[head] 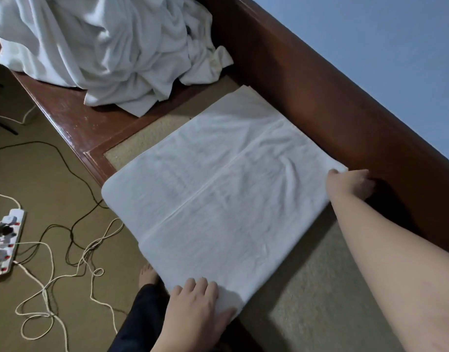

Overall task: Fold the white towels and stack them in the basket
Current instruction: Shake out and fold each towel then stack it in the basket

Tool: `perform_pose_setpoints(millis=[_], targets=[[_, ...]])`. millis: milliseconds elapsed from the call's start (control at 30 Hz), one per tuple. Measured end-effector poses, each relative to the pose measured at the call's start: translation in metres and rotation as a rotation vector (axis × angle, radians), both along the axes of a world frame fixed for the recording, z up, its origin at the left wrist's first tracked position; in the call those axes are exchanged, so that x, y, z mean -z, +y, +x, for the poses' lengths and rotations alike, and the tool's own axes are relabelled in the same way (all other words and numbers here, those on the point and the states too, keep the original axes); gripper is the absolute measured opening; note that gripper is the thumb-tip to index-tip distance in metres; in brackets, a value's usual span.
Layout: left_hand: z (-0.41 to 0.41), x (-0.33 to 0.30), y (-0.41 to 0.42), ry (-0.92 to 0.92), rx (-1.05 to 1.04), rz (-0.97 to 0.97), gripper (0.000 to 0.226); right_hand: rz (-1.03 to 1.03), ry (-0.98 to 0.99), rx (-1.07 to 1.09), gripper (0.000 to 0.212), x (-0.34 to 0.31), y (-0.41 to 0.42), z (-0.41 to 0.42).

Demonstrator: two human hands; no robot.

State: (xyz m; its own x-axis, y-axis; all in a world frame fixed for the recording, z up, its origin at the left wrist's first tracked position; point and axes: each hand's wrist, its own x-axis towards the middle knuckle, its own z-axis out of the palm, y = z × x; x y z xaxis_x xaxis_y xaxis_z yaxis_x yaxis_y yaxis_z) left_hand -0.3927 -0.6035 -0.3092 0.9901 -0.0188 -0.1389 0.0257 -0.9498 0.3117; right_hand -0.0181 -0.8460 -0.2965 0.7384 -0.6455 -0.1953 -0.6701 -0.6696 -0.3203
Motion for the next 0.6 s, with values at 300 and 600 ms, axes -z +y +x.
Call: perform_pose_setpoints(millis=[300, 600], targets=[[0.009, 0.011, -0.013, 0.040, 0.169, 0.109, 0.039, 0.475, -0.081, 0.099, 0.029, 0.011, -0.038, -0.012], [0.006, 0.003, -0.032, -0.110, 0.267, 0.127, 0.029, 0.382, -0.158, -0.024, 0.029, -0.015, -0.061, -0.034]])
